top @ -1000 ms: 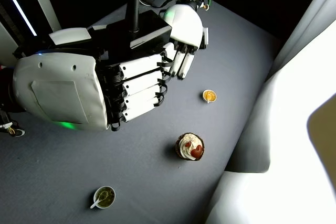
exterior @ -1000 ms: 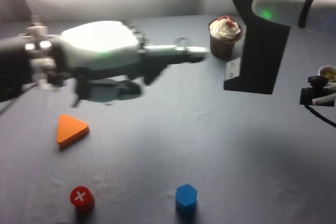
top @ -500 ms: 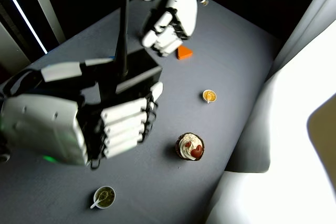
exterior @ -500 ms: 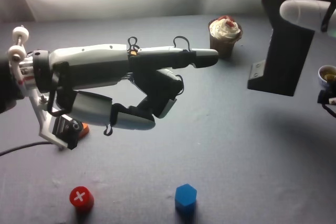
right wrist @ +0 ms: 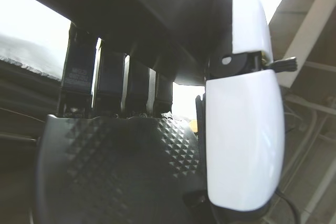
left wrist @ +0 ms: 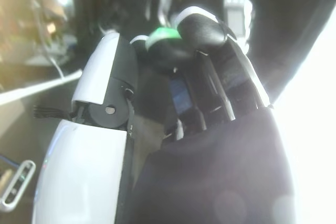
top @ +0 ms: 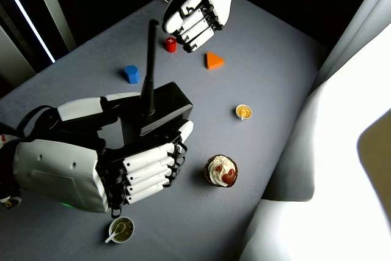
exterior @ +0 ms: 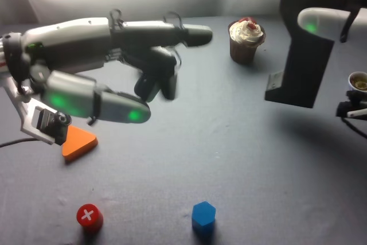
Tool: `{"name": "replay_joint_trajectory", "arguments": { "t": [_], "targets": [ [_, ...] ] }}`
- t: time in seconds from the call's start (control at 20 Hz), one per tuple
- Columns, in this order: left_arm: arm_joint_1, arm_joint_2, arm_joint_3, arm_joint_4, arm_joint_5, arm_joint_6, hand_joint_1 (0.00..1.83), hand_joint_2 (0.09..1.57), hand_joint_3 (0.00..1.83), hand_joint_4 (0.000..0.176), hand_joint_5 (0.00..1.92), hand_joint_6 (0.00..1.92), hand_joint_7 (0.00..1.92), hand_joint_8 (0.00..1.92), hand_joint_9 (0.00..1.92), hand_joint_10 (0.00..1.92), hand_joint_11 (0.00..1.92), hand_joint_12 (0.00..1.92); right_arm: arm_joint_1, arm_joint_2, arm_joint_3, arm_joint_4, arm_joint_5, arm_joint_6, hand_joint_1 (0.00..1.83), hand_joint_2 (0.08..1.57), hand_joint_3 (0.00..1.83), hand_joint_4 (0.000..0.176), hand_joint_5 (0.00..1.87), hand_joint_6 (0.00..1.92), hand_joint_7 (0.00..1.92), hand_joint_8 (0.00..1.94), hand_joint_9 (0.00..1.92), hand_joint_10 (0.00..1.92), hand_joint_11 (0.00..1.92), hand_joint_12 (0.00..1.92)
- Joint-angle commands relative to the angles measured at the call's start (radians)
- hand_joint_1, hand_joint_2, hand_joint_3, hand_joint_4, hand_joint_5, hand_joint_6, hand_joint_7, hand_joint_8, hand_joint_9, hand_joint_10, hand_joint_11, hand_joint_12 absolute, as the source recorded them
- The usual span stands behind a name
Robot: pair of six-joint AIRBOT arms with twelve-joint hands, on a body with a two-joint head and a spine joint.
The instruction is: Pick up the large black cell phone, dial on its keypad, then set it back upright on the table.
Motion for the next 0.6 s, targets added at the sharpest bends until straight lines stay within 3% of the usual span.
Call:
{"name": "replay_joint_trajectory", "arguments": {
  "t": [0.0, 0.05, 0.1, 0.15, 0.2, 0.25, 0.3, 0.35, 0.4, 0.45, 0.5, 0.55],
  "targets": [
    [-0.014, 0.007, -0.010, -0.084, -0.112, -0.012, 0.54, 1.25, 0.00, 0.051, 0.14, 0.00, 0.55, 0.30, 0.44, 0.91, 0.23, 1.57, 0.016, 0.006, 0.009, -0.004, 0.146, 0.023, 1.46, 1.12, 0.00, 0.000, 0.95, 0.89, 0.86, 1.08, 0.90, 1.17, 0.84, 1.56],
    [-0.010, 0.009, -0.009, -0.084, -0.112, -0.013, 0.41, 1.27, 0.00, 0.048, 0.11, 0.00, 0.41, 0.10, 0.33, 0.45, 0.05, 1.34, 0.018, -0.001, 0.012, -0.004, 0.146, 0.023, 1.39, 1.14, 0.00, 0.000, 0.94, 0.93, 0.85, 1.16, 0.88, 1.27, 0.83, 1.44],
    [-0.009, 0.010, -0.002, -0.095, -0.115, -0.016, 0.41, 1.27, 0.00, 0.048, 0.11, 0.00, 0.41, 0.10, 0.33, 0.45, 0.05, 1.34, 0.020, -0.008, 0.015, -0.004, 0.145, 0.020, 1.39, 1.14, 0.00, 0.000, 0.94, 0.93, 0.85, 1.16, 0.88, 1.27, 0.83, 1.44],
    [-0.015, 0.010, 0.007, -0.113, -0.119, -0.016, 0.37, 1.28, 0.00, 0.047, 0.10, 0.00, 0.40, 0.03, 0.36, 0.23, 0.02, 1.26, 0.022, -0.014, 0.016, -0.004, 0.145, 0.018, 1.37, 1.14, 0.00, 0.000, 0.94, 0.95, 0.85, 1.19, 0.88, 1.30, 0.83, 1.39],
    [-0.025, 0.010, 0.012, -0.130, -0.087, -0.023, 0.37, 1.28, 0.00, 0.047, 0.10, 0.00, 0.40, 0.03, 0.36, 0.23, 0.02, 1.26, 0.023, -0.018, 0.016, -0.005, 0.145, 0.017, 1.37, 1.14, 0.00, 0.000, 0.94, 0.95, 0.85, 1.19, 0.88, 1.30, 0.83, 1.39],
    [-0.043, 0.011, 0.016, -0.121, -0.009, -0.045, 0.23, 1.27, 0.00, 0.042, 0.15, 0.01, 0.23, 0.01, 0.20, 0.07, 0.00, 0.72, 0.024, -0.020, 0.017, -0.008, 0.145, 0.017, 1.37, 1.14, 0.00, 0.000, 0.95, 0.93, 0.86, 1.16, 0.90, 1.29, 0.83, 1.37],
    [-0.043, 0.010, 0.024, -0.121, -0.007, -0.046, 0.23, 1.27, 0.00, 0.042, 0.15, 0.01, 0.23, 0.01, 0.20, 0.07, 0.00, 0.72, 0.024, -0.021, 0.019, -0.010, 0.145, 0.017, 1.37, 1.14, 0.00, 0.000, 0.95, 0.93, 0.86, 1.16, 0.90, 1.29, 0.83, 1.37],
    [-0.033, 0.009, 0.037, -0.131, 0.017, -0.054, 0.05, 1.25, 0.00, 0.039, 0.13, 0.00, 0.10, 0.00, 0.06, 0.02, 0.00, 0.25, 0.024, -0.023, 0.022, -0.012, 0.145, 0.017, 1.46, 1.12, 0.00, 0.000, 0.95, 0.88, 0.87, 1.08, 0.91, 1.16, 0.83, 1.57],
    [-0.032, 0.010, 0.038, -0.129, 0.097, -0.112, 0.00, 1.23, 0.00, 0.038, 0.11, 0.00, 0.06, 0.00, 0.02, 0.00, 0.00, 0.06, 0.022, -0.021, 0.025, -0.016, 0.145, 0.018, 1.39, 1.12, 0.00, 0.000, 0.95, 0.92, 0.87, 1.10, 0.93, 1.23, 0.83, 1.42],
    [-0.032, 0.011, 0.035, -0.113, 0.132, -0.165, 0.00, 1.22, 0.00, 0.036, 0.11, 0.01, 0.06, 0.00, 0.01, 0.00, 0.00, 0.05, 0.017, -0.020, 0.029, -0.035, 0.145, 0.034, 1.38, 1.13, 0.00, 0.000, 0.94, 0.97, 0.87, 1.10, 0.93, 1.24, 0.85, 1.34],
    [-0.029, 0.013, 0.029, -0.099, 0.133, -0.176, 0.03, 1.18, 0.00, 0.035, 0.16, 0.00, 0.11, 0.00, 0.06, 0.00, 0.00, 0.18, 0.014, -0.018, 0.033, -0.059, 0.145, 0.067, 1.46, 1.11, 0.00, 0.000, 0.94, 0.95, 0.88, 1.00, 0.93, 1.12, 0.84, 1.53],
    [-0.027, 0.016, 0.025, -0.099, 0.130, -0.177, 0.03, 1.17, 0.00, 0.034, 0.15, 0.00, 0.11, 0.00, 0.06, 0.00, 0.00, 0.14, 0.012, -0.017, 0.036, -0.076, 0.146, 0.091, 1.48, 1.13, 0.00, 0.000, 0.91, 1.02, 0.86, 0.98, 0.90, 1.14, 0.82, 1.60]
  ]
}}
